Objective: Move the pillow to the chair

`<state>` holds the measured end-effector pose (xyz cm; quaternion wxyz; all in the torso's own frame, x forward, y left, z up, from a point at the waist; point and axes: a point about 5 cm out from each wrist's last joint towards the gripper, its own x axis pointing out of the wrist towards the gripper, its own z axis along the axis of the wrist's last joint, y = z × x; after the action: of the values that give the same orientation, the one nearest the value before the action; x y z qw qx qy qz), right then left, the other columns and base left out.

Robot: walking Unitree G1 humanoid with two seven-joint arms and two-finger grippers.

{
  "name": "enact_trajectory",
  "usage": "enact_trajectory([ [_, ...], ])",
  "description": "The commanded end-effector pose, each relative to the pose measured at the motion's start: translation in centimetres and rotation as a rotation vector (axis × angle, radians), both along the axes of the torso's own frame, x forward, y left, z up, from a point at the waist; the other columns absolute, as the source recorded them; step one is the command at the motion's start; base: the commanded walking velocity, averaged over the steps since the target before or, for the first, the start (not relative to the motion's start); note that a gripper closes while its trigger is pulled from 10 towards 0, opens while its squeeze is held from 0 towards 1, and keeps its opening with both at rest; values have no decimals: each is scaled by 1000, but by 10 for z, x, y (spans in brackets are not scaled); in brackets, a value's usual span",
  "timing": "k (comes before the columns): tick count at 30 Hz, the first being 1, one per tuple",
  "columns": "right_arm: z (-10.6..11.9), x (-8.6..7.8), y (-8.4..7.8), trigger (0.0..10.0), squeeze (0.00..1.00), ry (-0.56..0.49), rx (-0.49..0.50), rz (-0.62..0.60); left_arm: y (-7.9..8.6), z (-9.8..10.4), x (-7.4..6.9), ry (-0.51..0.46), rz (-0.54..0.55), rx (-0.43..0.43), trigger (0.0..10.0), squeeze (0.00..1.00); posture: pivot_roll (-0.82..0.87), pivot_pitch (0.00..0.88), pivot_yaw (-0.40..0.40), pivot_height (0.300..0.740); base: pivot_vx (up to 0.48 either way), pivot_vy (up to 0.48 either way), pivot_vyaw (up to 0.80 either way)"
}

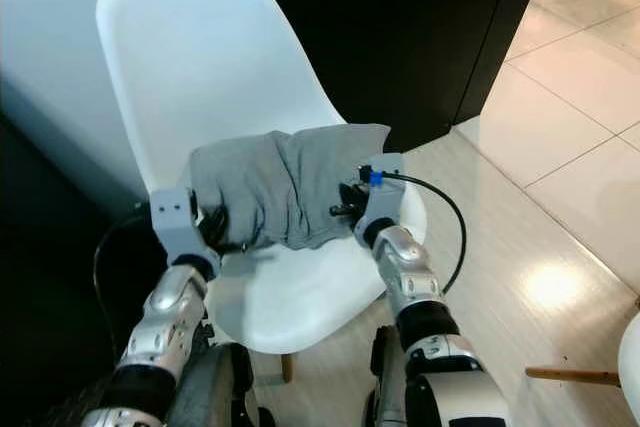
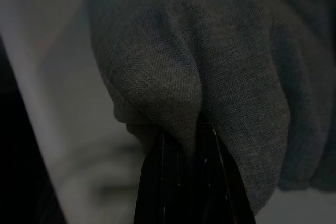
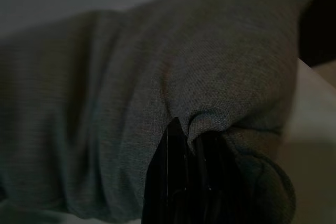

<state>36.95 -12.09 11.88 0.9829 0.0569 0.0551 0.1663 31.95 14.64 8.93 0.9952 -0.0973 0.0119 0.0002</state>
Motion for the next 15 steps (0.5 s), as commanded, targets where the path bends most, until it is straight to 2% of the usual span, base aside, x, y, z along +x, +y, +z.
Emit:
enact_trajectory([
  [1,-13,-6,8,10000,0,39,-29,33,-6,-12,-7,47,-8,-6,10000,0,7,294,20,590,0,0,0],
  [2,-16,-7,6,10000,0,43,-36,24,-5,-14,-9,54,1,-2,10000,102,6,292,20,590,0,0,0],
  [3,-17,-7,5,10000,0,45,-39,20,-5,-16,-10,57,7,1,10000,102,6,292,20,590,0,0,0],
  [4,-19,-8,4,10000,0,47,-38,18,-3,-17,-10,61,15,6,10000,867,3,290,20,590,0,0,0],
  [5,-20,-9,2,10000,639,48,-24,-5,-2,-18,-11,64,16,7,10000,1000,2,287,20,590,0,0,0],
  [6,-21,-10,0,10000,639,48,-13,-22,-2,-19,-11,66,16,6,10000,1000,3,285,19,590,0,0,0],
  [7,-22,-11,0,10000,1000,46,-10,-24,0,-20,-11,66,21,9,10000,1000,2,279,18,590,0,0,0],
  [12,-19,-12,-2,10000,1000,16,46,-23,11,-14,-11,40,67,70,10000,1000,0,267,18,590,0,0,0],
  [15,-14,-12,-11,10000,1000,-22,84,-66,19,-16,-16,56,104,93,10000,1000,4,252,17,590,0,0,0],
])
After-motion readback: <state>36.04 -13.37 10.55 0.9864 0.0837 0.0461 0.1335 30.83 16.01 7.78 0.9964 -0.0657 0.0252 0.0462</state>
